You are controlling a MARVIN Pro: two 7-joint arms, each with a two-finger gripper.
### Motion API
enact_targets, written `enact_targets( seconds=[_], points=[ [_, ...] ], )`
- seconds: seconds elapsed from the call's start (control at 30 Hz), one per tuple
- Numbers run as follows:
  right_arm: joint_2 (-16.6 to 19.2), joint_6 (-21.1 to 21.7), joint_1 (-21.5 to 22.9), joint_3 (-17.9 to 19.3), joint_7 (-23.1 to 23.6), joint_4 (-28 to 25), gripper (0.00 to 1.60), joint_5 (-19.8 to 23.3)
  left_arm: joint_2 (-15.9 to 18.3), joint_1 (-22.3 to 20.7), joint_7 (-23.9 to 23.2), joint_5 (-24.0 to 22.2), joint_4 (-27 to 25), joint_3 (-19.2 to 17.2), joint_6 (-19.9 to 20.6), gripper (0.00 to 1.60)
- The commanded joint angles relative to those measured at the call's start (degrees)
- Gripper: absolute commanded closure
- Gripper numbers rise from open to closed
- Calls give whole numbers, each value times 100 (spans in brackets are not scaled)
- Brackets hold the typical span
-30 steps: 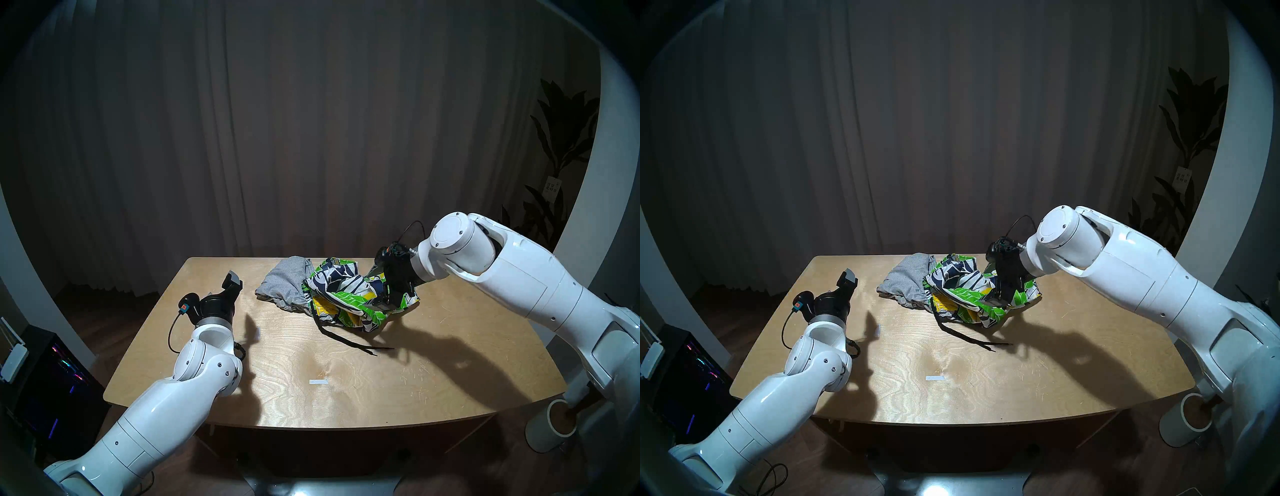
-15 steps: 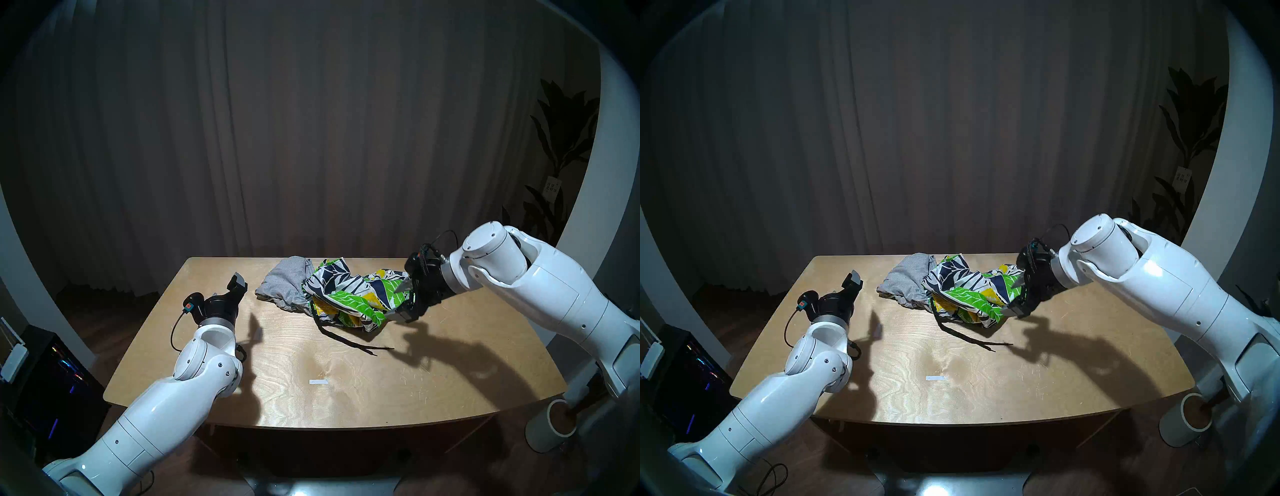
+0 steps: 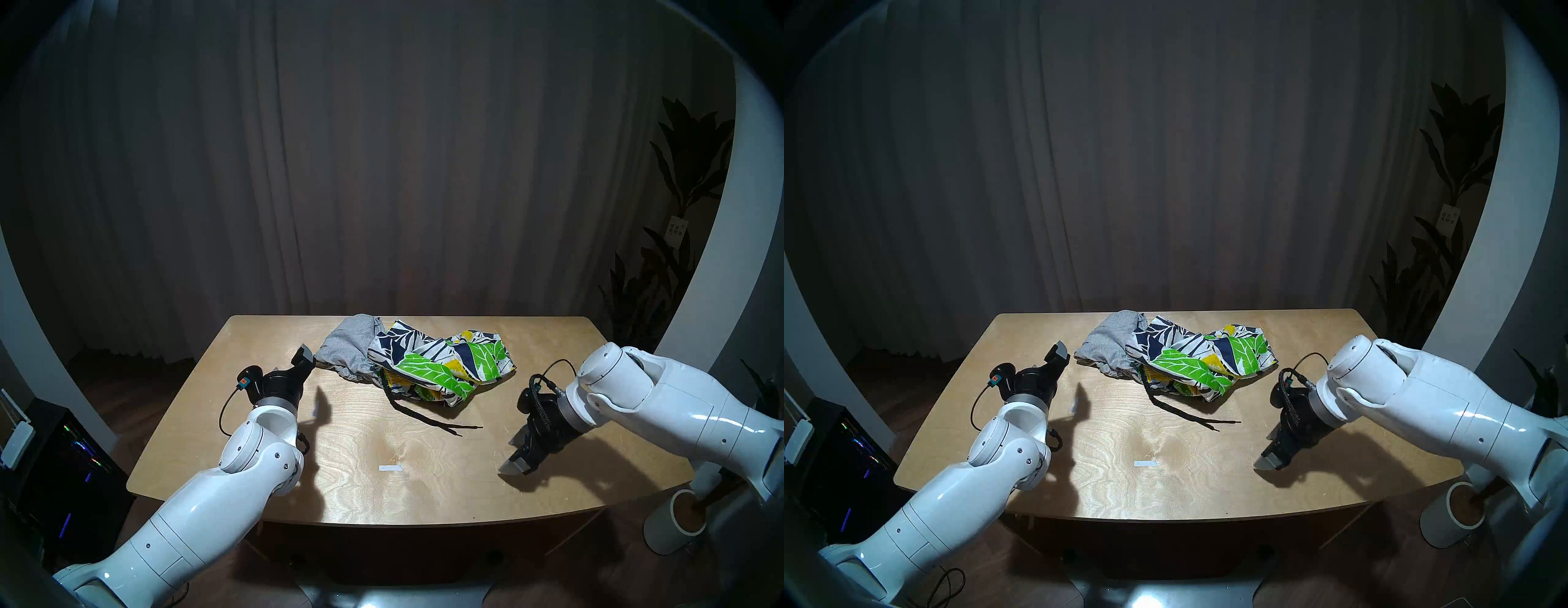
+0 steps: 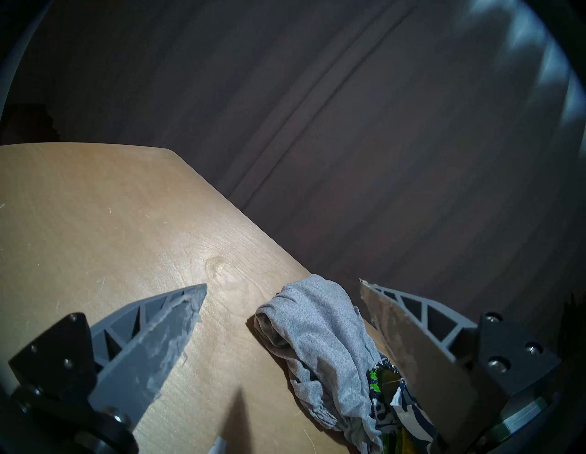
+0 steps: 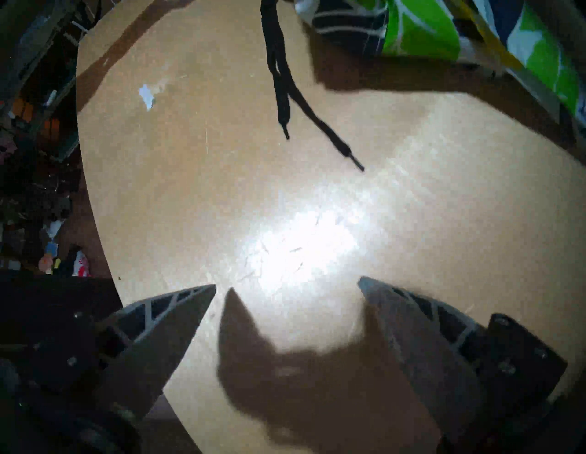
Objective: Fold pants twice and stack them
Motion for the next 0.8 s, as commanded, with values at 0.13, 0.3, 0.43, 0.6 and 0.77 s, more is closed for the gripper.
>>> enact_targets(
  seconds=[0.13,0.3,0.43,0.6,0.77],
  points=[
    [404,112,-532,-36,41,-104,0,686,-63,-156,-120,28,-85,67,67,0],
    [468,95,-586,12,96,-149,0,1079,-81,-191,-167,36,-94,91,120,0],
    [487,72,-563,77,137,-147,0,1308,-93,-208,-192,38,-101,89,147,0],
    [581,56,-481,219,247,-100,0,1678,-112,-235,-224,32,-104,75,173,0],
    [685,54,-336,466,375,-12,0,2030,-128,-263,-249,28,-98,61,177,0]
  ],
)
